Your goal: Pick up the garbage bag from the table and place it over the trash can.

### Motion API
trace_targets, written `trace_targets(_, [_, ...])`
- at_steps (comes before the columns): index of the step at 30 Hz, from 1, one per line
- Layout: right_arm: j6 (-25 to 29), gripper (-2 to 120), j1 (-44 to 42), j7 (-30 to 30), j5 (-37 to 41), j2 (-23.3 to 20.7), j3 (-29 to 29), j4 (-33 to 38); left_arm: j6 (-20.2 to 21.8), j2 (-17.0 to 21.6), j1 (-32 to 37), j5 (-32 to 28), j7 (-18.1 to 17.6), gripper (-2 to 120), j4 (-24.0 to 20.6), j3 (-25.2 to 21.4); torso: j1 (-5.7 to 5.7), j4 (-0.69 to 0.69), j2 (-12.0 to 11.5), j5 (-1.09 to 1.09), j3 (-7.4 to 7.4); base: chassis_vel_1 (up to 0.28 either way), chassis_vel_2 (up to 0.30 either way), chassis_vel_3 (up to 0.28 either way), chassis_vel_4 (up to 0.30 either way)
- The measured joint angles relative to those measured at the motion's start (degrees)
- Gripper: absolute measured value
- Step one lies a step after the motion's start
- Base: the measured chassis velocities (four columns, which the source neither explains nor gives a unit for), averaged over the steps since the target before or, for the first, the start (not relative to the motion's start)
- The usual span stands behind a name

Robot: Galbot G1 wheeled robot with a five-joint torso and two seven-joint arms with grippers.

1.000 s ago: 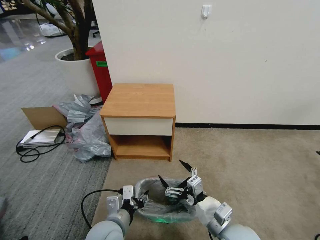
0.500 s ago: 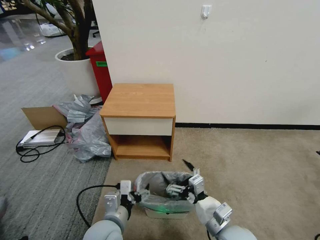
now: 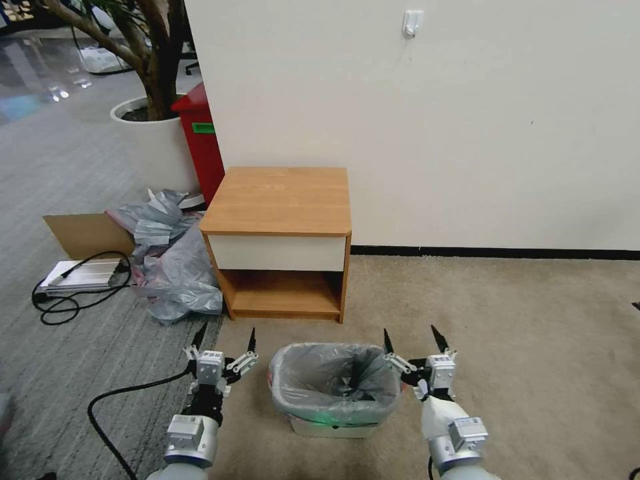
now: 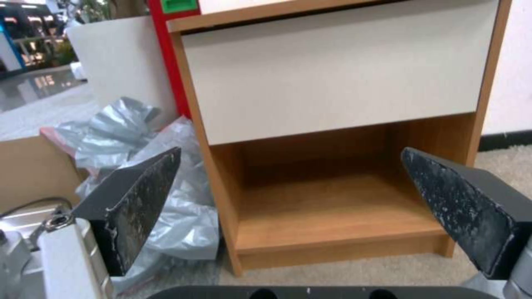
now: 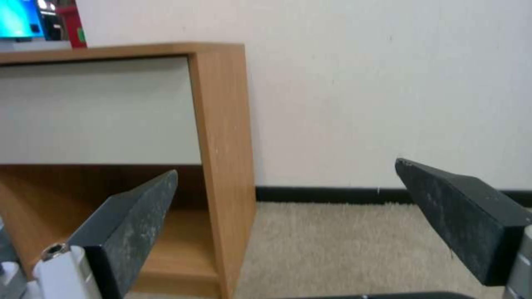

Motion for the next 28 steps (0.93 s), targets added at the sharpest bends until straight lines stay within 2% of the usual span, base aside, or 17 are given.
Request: trace_targets(28, [-0.1, 100, 0.1, -0.6, -0.1, -0.1, 0.0, 0.4, 0.5, -0.1, -0.2, -0.7, 0.0, 99, 0.0, 0.1, 0.0, 0.0, 0.0, 0.0, 0.0, 0.0, 0.0, 0.0, 0.0])
